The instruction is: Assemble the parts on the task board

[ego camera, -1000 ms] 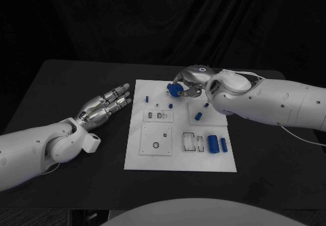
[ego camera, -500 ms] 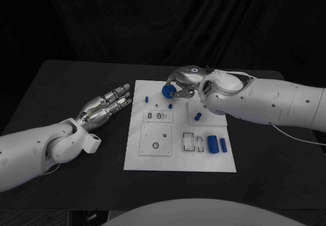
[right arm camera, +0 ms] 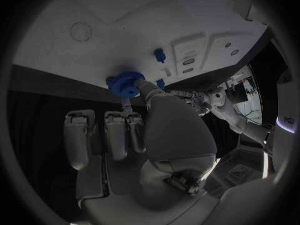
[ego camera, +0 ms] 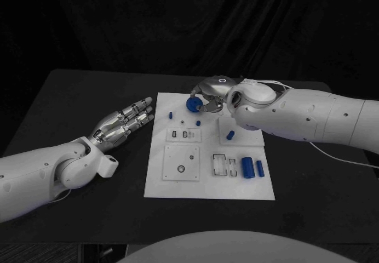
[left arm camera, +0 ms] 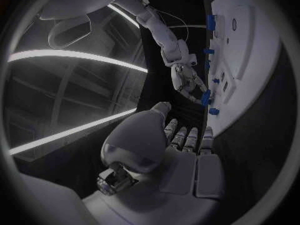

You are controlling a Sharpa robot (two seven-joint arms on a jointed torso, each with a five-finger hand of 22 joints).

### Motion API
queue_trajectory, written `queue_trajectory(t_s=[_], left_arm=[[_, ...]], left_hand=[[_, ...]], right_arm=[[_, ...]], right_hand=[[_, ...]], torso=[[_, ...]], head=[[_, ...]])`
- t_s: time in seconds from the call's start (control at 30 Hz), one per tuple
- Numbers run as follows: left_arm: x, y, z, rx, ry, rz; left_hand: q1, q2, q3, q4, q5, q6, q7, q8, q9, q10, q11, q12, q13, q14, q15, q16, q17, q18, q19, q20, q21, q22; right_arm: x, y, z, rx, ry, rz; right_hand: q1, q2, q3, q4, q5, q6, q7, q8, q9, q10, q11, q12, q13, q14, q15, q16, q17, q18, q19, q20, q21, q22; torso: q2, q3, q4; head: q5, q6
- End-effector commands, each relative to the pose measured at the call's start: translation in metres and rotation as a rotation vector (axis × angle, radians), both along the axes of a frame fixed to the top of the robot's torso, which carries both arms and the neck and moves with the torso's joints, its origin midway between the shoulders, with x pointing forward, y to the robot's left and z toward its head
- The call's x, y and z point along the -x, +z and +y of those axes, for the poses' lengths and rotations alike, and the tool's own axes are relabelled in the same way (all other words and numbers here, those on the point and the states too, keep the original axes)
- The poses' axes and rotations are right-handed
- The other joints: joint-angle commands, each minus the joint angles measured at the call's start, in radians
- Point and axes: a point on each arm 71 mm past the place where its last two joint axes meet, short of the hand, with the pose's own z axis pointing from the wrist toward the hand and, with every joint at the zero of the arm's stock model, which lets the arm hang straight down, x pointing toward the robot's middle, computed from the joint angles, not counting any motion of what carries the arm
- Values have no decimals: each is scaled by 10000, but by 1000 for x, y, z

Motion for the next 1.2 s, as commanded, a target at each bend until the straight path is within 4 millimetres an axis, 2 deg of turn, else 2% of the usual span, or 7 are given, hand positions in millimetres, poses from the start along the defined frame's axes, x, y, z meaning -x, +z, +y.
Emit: queue_trajectory(t_s=[0.03, 0.17, 0.3, 0.47, 0.57, 0.8, 1.2], left_arm=[[2, 13, 0, 1395, -81, -1393], [2, 13, 0, 1395, -83, -1391], [2, 13, 0, 1391, -77, -1391], [2, 13, 1, 1387, -77, -1386], [2, 13, 0, 1385, -77, -1383], [2, 13, 1, 1374, -68, -1378], [2, 13, 1, 1371, -73, -1367]], left_hand=[[-123, 17, 64, -26, 32, -97, -4, 26, -9, -22, 82, -66, -9, -4, 80, -37, -9, 45, -6, 93, -35, -16], [-123, 17, 64, -26, 32, -97, -4, 26, -9, -22, 82, -66, -9, -4, 80, -37, -9, 45, -6, 93, -35, -16], [-123, 17, 64, -26, 32, -97, -4, 26, -9, -22, 82, -66, -9, -4, 80, -37, -9, 45, -6, 93, -35, -16], [-123, 17, 64, -26, 32, -97, -4, 26, -9, -22, 82, -66, -9, -4, 80, -37, -9, 45, -6, 93, -35, -16], [-123, 17, 64, -26, 32, -97, -4, 26, -9, -22, 82, -66, -9, -4, 80, -37, -9, 45, -6, 93, -35, -16], [-123, 17, 64, -26, 32, -97, -4, 26, -9, -22, 82, -66, -9, -4, 80, -37, -9, 45, -6, 93, -35, -16], [-137, 15, 95, -44, 32, -91, 0, 27, -8, -22, 87, -66, -9, -4, 89, -37, -9, 45, -6, 103, -35, -16]], right_arm=[[-1, -4, -1, 298, -172, 252], [-1, -4, 0, 299, -140, 255], [0, -4, 0, 284, -105, 248], [0, -4, 0, 255, -70, 233], [1, -4, 0, 225, -38, 220], [4, -4, 0, 131, 76, 187], [6, -3, -1, -84, 168, -16]], right_hand=[[-58, -116, 9, 44, -367, -515, -77, -59, -398, 1043, -121, 26, 2634, 1029, -66, 29, 2630, -78, 1055, -32, 26, 2635], [-123, -124, -54, 98, -587, -1509, -226, -101, -1073, 1043, -236, 26, 2634, 1029, -171, 29, 2630, -78, 1055, -123, 26, 2635], [-206, -118, -152, 164, -981, -1783, -251, -104, -1374, 1043, -266, 26, 2634, 1029, -206, 29, 2630, -78, 1055, -167, 26, 2635], [-230, -103, -184, 189, -1078, -1454, -246, -44, -1288, 1043, -266, 26, 2634, 1029, -207, 29, 2630, -78, 1055, -172, 26, 2635], [-248, -54, -231, 228, -1098, -637, -171, 163, -1165, 1043, -219, 26, 2634, 1029, -183, 29, 2630, -78, 1055, -161, 26, 2635], [-264, -16, -252, 262, -1048, -325, -151, 239, -1166, 1043, -196, 26, 2634, 1029, -159, 29, 2630, -78, 1055, -139, 26, 2635], [-336, -1, -336, 348, -1168, -750, -195, -54, -1397, 1043, -215, 26, 2634, 1029, -160, 29, 2630, -78, 1055, -127, 26, 2635]], torso=[[5, 4, -2], [2, 6, 7], [1, 4, -3], [-3, 4, -13], [-5, 8, -15], [-2, 8, -23], [1, 12, -23]], head=[[0, 0], [-3, -1], [-3, -3], [21, -29], [15, -36], [20, -54], [25, -81]])
